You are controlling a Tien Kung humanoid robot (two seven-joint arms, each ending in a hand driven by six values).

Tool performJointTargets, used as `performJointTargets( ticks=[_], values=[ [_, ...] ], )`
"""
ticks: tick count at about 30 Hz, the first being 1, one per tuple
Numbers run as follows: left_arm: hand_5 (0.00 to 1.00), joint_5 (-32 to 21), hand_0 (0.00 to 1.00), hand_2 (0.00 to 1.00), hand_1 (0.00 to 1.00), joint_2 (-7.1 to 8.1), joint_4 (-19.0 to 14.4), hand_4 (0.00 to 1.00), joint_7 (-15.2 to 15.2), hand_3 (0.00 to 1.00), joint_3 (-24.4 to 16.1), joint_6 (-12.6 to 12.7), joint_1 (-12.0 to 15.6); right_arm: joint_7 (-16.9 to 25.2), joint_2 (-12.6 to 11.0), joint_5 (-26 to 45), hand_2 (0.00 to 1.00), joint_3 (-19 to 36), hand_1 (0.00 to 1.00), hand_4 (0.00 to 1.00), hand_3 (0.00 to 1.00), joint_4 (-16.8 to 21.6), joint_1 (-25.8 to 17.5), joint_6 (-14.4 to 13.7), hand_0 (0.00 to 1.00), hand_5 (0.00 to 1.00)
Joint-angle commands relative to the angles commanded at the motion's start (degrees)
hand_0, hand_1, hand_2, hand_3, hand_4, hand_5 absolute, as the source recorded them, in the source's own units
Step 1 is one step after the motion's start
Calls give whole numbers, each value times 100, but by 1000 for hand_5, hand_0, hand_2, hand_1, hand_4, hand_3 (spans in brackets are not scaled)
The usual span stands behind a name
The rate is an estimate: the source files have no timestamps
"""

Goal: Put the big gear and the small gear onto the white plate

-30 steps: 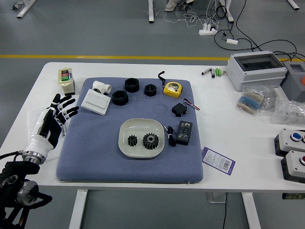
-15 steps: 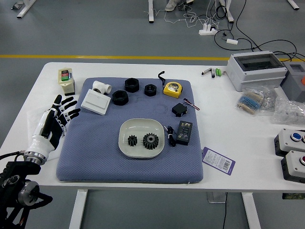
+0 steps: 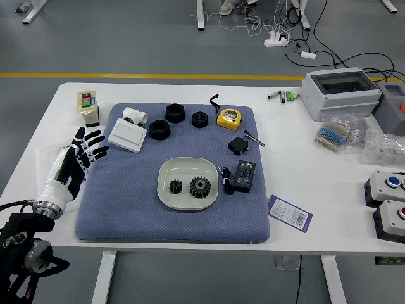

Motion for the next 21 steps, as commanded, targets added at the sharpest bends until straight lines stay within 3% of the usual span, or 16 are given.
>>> performJointTargets(
  ticks=[5,6,11,12,21],
  values=[
    [909,-6,777,830,725,-16,28,884,17,782,66,13,2,2,1,7,725,-9,625,729,538,1,-10,-2,606,701],
    [910,-8,835,875,813,-15,28,883,18,797,79,17,2,2,2,11,725,-11,626,729,537,1,-12,-2,606,701],
    [910,4,835,875,813,6,18,883,21,797,136,42,4,5,2,15,725,-18,626,729,537,2,-21,-3,606,701],
    [915,5,871,921,880,9,20,885,21,804,150,47,5,5,2,15,725,-26,625,729,538,2,-25,-2,606,701],
    [918,13,898,957,916,18,17,885,0,821,192,70,45,9,-1,12,725,-44,626,729,538,4,-50,-4,606,701]
  ],
)
